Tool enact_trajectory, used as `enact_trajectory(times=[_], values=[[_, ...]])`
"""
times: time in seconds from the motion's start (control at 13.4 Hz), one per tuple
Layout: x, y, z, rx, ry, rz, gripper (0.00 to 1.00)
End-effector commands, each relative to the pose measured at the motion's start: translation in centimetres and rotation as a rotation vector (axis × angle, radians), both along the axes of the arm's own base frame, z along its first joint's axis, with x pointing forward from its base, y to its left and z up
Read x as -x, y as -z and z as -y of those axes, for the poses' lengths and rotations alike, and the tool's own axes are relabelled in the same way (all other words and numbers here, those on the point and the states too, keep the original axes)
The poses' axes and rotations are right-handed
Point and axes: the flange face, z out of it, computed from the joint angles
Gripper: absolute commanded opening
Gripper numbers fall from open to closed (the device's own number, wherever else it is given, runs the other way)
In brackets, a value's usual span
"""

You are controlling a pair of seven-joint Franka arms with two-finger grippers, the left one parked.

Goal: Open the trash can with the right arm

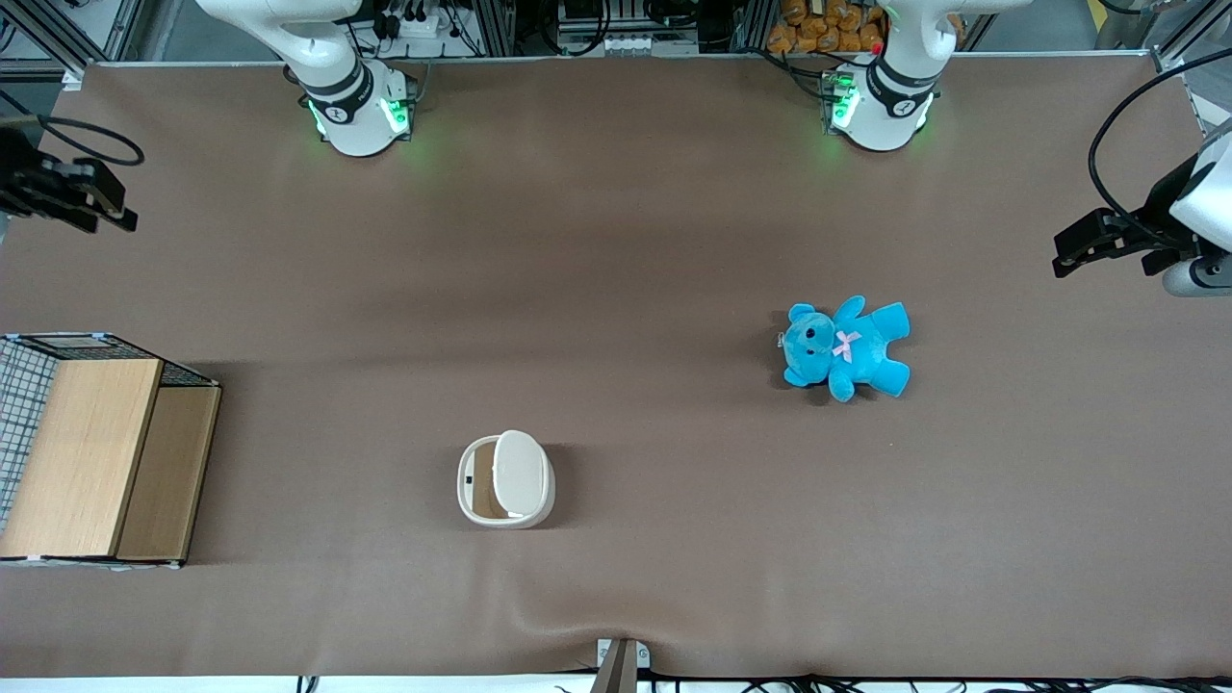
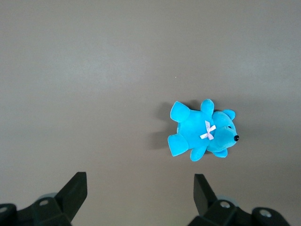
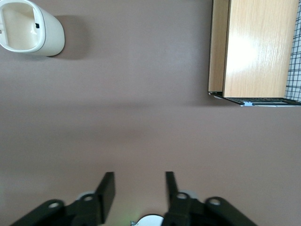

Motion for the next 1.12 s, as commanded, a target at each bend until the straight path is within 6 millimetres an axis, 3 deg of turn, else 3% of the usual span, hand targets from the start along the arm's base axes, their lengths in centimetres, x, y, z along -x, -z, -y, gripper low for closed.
enact_trajectory(times=[0.0, 1.04], values=[[0.4, -1.3, 0.5, 0.012, 0.029, -0.004, 1.0], [0.9, -2.0, 2.0, 0.018, 0.064, -0.009, 1.0]])
